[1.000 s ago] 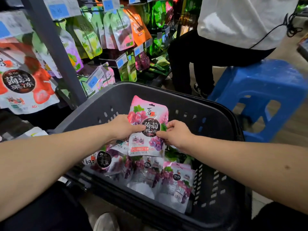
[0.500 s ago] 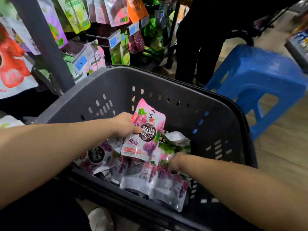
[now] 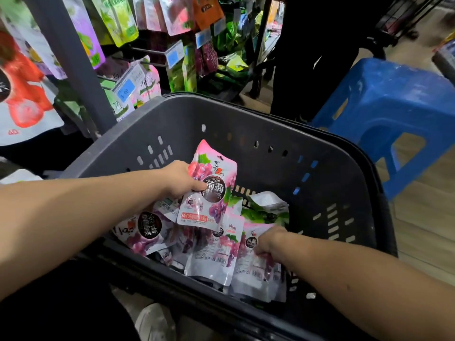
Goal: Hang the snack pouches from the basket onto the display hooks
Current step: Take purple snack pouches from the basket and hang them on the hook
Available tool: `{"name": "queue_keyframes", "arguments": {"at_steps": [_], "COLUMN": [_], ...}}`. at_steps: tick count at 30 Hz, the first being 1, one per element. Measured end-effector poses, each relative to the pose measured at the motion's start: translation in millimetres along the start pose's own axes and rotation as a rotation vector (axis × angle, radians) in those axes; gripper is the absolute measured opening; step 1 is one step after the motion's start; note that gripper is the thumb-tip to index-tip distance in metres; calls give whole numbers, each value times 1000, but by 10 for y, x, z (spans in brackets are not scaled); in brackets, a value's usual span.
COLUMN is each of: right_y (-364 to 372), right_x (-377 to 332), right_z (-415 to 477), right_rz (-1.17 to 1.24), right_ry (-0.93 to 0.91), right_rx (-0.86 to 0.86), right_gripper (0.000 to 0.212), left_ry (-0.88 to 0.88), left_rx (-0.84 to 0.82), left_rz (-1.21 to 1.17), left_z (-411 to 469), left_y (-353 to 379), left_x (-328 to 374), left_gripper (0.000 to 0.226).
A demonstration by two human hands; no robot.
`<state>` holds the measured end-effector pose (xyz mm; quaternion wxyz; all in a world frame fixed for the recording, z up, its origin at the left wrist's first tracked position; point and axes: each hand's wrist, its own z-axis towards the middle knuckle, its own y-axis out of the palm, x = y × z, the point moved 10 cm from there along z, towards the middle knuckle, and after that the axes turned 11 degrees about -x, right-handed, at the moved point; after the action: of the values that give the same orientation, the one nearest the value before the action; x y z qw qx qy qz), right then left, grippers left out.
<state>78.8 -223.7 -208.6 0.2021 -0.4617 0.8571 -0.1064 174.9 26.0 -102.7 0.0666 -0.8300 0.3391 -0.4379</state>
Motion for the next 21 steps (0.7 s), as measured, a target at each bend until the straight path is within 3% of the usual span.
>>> {"name": "queue_keyframes", "arguments": {"at_steps": [4,7,11,14,16,21], "right_y": [-207,-535,-1163,-1379,-1371,-1355], "right_x": [-26,-397,-633,-717,-771,-846], "right_z": [-120,-382,-910,-1148,-1267,-1398], "right_rz": [-51,-32,133,415,592,723], "right_ry": [32,-141,-332,-509,-611,-722], "right_rx": [92,112,302,262,169,123], "right_gripper": [20,22,13,26,27,22], "left_ry": [24,35,32,49,83,137], "left_rx": [19,68,135,176,169,146], "left_rz": [-51,-48,-96,-125,-178,-43], "left_z": [-51,-147,-367,-567,-649,-872], "left_y": [-104,-233,-411,-503,-519,-458], "left_x": [-11,-21,11,96,138,380], "left_gripper": [24,28,32,29,40,33]}}
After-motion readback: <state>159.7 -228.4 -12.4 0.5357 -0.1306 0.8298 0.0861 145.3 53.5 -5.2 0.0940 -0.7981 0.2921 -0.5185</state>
